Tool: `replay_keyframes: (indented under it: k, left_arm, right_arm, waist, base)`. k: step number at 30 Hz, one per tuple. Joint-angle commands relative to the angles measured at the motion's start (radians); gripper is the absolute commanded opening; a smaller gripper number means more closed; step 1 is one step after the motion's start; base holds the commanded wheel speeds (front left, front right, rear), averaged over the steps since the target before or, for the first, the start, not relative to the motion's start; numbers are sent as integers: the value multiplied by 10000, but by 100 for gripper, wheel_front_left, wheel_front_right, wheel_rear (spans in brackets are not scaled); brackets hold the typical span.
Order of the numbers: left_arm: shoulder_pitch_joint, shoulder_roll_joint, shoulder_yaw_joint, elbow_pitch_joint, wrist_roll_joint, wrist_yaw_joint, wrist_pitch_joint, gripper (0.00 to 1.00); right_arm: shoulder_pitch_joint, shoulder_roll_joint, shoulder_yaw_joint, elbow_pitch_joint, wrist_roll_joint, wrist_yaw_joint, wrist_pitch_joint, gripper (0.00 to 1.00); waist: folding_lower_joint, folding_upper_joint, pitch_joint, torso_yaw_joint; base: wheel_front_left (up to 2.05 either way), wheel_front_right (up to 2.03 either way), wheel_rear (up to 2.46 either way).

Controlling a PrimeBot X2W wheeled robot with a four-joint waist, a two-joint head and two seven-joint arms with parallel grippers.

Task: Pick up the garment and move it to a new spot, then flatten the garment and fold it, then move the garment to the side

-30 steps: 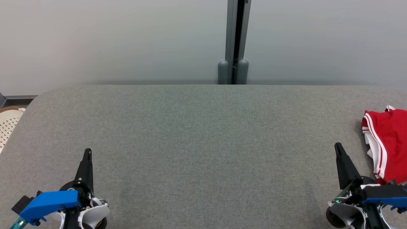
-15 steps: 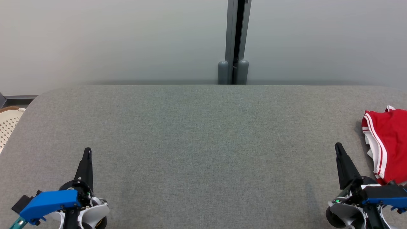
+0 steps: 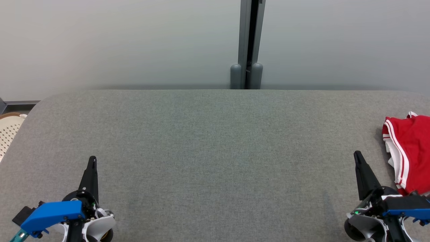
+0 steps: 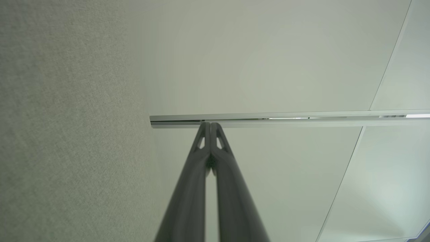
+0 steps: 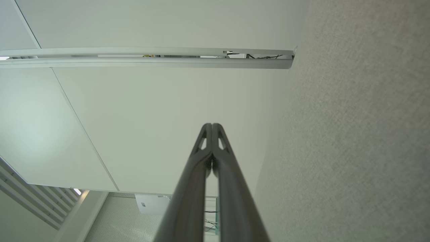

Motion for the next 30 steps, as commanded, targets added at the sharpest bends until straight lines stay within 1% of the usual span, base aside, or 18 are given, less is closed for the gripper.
replay_keyframes:
  k: [1,30]
  left_arm:
    - [-102,9,17,-46,-20,-92,37,0]
    - [-102,9,16,-48,-21,-92,36,0]
  right_arm:
    - [114,-59,-20,-42,24,4,45,0]
    - [113,-59,-19,-42,25,4,44,0]
  waist:
    - [0,-1,0,0]
    - [0,-1,0,0]
  base:
    - [0,0,0]
    - [0,0,0]
